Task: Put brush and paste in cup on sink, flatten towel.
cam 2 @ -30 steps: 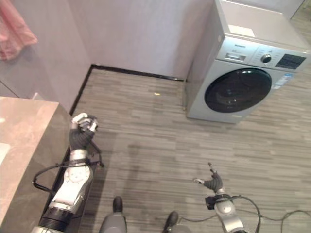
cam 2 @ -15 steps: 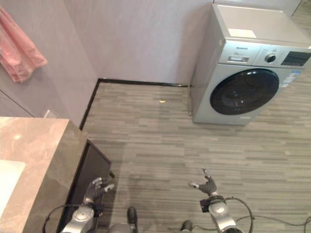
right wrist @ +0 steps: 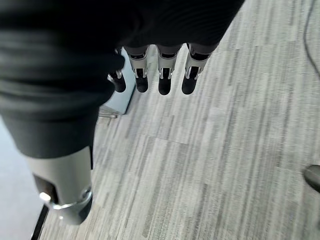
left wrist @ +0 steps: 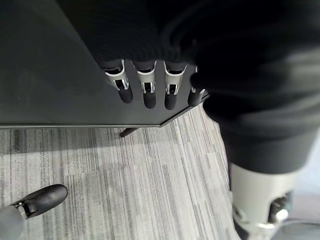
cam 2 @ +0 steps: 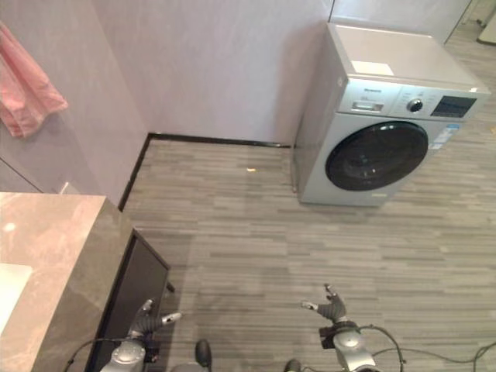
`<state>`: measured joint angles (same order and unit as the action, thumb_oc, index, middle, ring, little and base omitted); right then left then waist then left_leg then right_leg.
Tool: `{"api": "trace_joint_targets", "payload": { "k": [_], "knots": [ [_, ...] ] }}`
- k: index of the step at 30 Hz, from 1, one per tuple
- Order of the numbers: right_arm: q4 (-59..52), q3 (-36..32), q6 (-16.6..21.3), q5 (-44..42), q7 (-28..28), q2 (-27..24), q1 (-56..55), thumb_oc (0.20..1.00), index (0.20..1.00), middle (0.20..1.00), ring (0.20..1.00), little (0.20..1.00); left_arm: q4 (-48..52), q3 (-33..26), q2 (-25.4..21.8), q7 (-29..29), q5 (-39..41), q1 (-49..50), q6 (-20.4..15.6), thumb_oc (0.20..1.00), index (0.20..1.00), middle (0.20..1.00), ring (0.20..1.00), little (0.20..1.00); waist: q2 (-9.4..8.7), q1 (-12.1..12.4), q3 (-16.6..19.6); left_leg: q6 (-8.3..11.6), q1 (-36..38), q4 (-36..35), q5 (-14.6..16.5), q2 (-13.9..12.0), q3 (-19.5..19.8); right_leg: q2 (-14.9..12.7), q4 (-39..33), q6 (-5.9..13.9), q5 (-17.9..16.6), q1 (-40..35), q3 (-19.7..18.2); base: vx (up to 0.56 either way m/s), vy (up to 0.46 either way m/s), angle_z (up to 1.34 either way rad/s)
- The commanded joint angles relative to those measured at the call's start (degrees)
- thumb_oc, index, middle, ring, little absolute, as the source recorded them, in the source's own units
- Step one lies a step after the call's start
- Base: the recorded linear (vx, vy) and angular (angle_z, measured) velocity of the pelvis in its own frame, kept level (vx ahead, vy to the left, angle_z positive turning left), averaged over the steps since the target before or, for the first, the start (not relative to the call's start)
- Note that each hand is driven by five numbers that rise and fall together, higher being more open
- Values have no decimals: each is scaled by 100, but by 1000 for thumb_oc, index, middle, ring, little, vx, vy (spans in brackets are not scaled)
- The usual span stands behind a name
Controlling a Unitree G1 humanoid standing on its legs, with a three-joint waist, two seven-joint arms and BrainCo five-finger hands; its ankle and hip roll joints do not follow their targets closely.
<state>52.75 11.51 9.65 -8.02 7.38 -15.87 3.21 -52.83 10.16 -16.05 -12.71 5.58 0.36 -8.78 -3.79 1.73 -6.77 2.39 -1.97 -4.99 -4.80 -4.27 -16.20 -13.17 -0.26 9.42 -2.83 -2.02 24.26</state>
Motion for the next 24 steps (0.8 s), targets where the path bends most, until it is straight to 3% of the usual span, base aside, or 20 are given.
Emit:
{"api": "trace_joint_targets", "payload": {
  "k": [1, 3, 4, 7, 10, 11, 15, 16, 17, 18, 21, 22, 23, 24],
  "knots": [
    [-34, -200, 96, -223, -47, -118, 315, 1000, 1000, 1000, 1000, 1000, 75, 6, 26, -21, -242, -128, -106, 1000, 1000, 1000, 1000, 1000, 203, 99, -362, -542, 282, 622, 861, 519, 440, -53, 2080, 427, -385, 645, -328, 82, 149, -14],
    [-175, -201, 93, -259, -46, -105, 318, 1000, 1000, 1000, 1000, 1000, 135, 21, -1, -30, -254, -104, -96, 1000, 1000, 1000, 1000, 1000, 306, 26, -536, -602, 414, 633, 917, 464, 499, -34, 2858, 507, -605, 1090, -458, 98, 133, -15],
    [-270, -205, 94, -262, -35, -97, 326, 1000, 1000, 1000, 1000, 1000, 133, 25, -23, -17, -279, -112, -89, 1000, 1000, 1000, 1000, 1000, 341, -33, -600, -599, 492, 607, 925, 440, 504, -32, 2867, 493, -620, 1309, -442, 159, 66, -13],
    [-441, -221, 94, -328, -40, -63, 243, 1000, 1000, 1000, 1000, 1000, -42, -41, -21, -12, -288, -152, -67, 1000, 1000, 1000, 1000, 1000, 268, -95, -614, -500, 734, 452, 988, 490, 529, -246, 1836, 390, -581, 1388, -293, 253, -61, -2],
    [-569, -192, 86, -335, -14, -40, 133, 1000, 1000, 1000, 1000, 1000, -150, -88, -20, -39, -320, -222, -74, 1000, 1000, 1000, 1000, 1000, 197, -166, -598, -257, 943, 306, 1055, 365, 671, -349, 396, 430, -868, 1464, -300, 336, -171, 18],
    [-641, -166, 76, -324, -4, -23, 110, 1000, 1000, 1000, 1000, 1000, -172, -88, -36, -46, -343, -254, -88, 1000, 1000, 1000, 1000, 1000, 165, -214, -587, -199, 1053, 279, 1076, 332, 710, -323, 278, 474, -990, 1484, -463, 385, -170, 21],
    [-639, -147, 91, -428, -51, -29, -35, 1000, 1000, 1000, 1000, 1000, -376, -106, -49, -68, -284, -399, -65, 1000, 1000, 1000, 1000, 1000, 102, -368, -487, -64, 1228, 559, 1163, 131, 940, 138, 378, 260, -688, 1296, -736, 300, -144, 50],
    [-639, -146, 92, -428, -51, -27, -33, 1000, 1000, 1000, 1000, 1000, -377, -108, -51, -68, -284, -401, -65, 1000, 1000, 1000, 1000, 1000, 90, -378, -477, -66, 1209, 558, 1150, 143, 949, 125, 373, 260, -695, 1308, -732, 231, -130, 40],
    [-620, -125, 80, -429, -78, -49, -28, 1000, 1000, 1000, 1000, 1000, -411, -145, -34, -92, -195, -425, -66, 1000, 1000, 1000, 1000, 1000, 102, -388, -439, -31, 1170, 780, 1127, 75, 996, 210, 446, 168, -570, 1288, -652, 320, -222, 4],
    [-584, -65, 97, -456, -104, -128, 20, 1000, 1000, 1000, 1000, 1000, -559, -187, -1, -100, -52, -519, -74, 1000, 1000, 1000, 1000, 1000, 130, -409, -416, 127, 1006, 1346, 913, -105, 1000, 455, 520, -44, -313, 1164, -549, 407, -296, -16],
    [-598, 4, 127, -431, -32, -245, 137, 1000, 1000, 1000, 1000, 1000, -622, -116, -72, -124, -57, -730, -48, 1000, 1000, 1000, 1000, 1000, 8, -394, -502, 313, 283, 2760, 176, -370, 988, 651, 407, -353, -79, 879, -354, 299, -314, 7],
    [-680, 7, 134, -443, -61, -311, 122, 1000, 1000, 1000, 1000, 1000, -593, -113, -114, -152, -76, -818, -41, 1000, 1000, 1000, 1000, 1000, -50, -354, -615, 347, 18, 3390, -9, -535, 809, 716, 348, -483, 6, 723, -255, 338, -389, 38],
    [-762, 56, 122, -367, -37, -386, 105, 1000, 1000, 1000, 1000, 1000, -602, -79, -165, -173, -65, -946, -32, 1000, 1000, 1000, 1000, 1000, -122, -294, -716, 409, -234, 3759, 48, -712, 565, 820, 263, -536, 230, 498, -204, 303, -340, 43],
    [-727, 58, 100, -315, -44, -409, 126, 1000, 1000, 1000, 1000, 1000, -625, -71, -166, -175, -78, -1021, -22, 1000, 1000, 1000, 1000, 1000, -174, -246, -774, 341, -430, 3711, 76, -642, 458, 793, 191, -586, 215, 417, -100, 199, -201, 27]
  ]
}}
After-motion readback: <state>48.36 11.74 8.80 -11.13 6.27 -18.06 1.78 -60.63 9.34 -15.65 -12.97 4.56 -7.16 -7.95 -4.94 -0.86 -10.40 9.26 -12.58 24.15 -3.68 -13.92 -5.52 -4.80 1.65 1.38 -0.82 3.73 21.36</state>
